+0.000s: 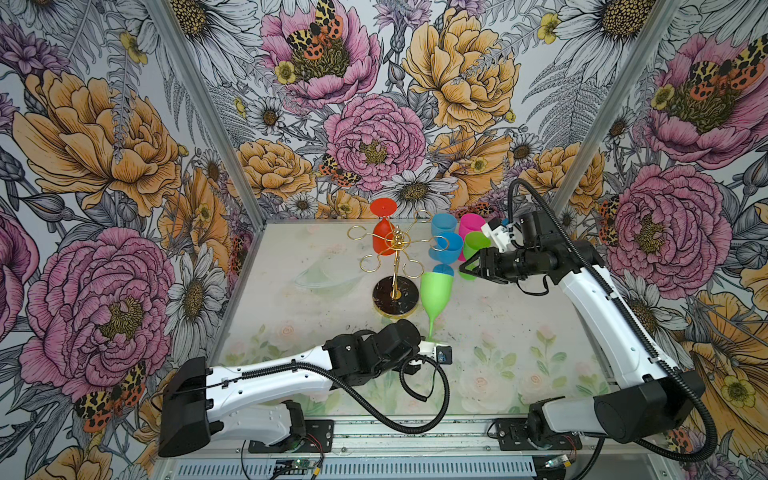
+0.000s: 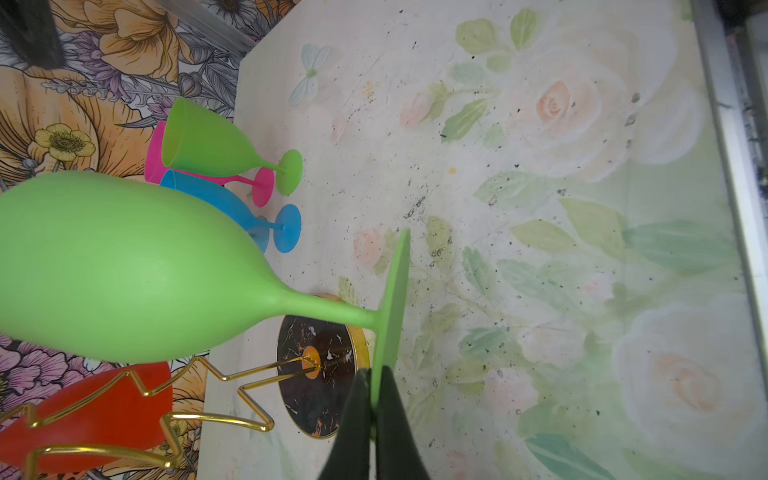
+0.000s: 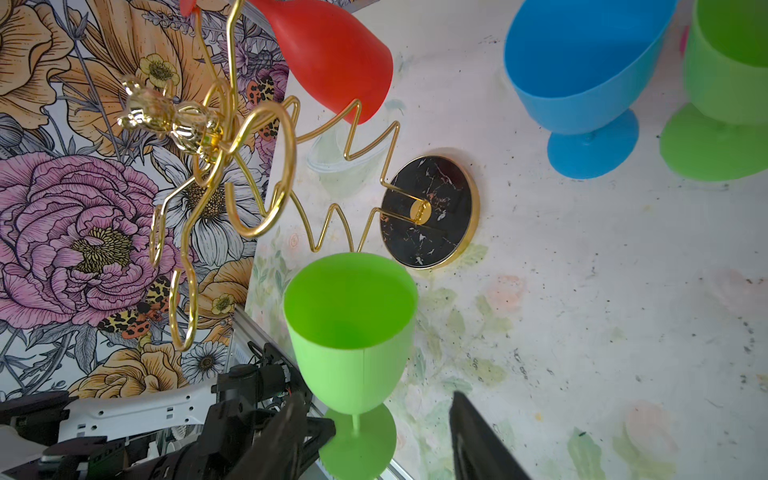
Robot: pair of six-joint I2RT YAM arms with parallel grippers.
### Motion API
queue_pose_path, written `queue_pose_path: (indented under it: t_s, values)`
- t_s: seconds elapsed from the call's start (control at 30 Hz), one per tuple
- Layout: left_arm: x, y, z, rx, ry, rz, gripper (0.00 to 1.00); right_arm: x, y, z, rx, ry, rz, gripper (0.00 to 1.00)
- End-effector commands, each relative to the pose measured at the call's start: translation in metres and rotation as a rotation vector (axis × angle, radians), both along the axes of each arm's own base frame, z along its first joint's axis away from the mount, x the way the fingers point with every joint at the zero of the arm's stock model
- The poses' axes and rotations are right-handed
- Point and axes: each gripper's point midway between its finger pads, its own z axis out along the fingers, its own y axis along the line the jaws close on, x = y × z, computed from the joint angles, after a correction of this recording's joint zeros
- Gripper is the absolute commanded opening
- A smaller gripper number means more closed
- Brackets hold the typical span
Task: Take the wine glass off the wine glass rack
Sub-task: 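Carry the green glass toward the robot with the left gripper while the right withdraws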
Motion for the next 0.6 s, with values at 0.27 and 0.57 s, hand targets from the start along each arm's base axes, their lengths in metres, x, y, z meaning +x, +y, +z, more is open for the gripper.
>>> queue_pose_path:
  t_s: [0.27, 0.57]
  values:
    - [0.0127, 0.0065, 0.0270, 0.072, -0.322, 0.003, 0.00, 0.0011, 0.0142, 0.0049, 0.006, -0.011, 0.067, 0.56]
    - [0.0141, 0.0071, 0.0265, 0.111, -0.387, 0.004, 0.00, 0.0023, 0.0186, 0.0032, 0.019, 0.003, 0.082, 0.49]
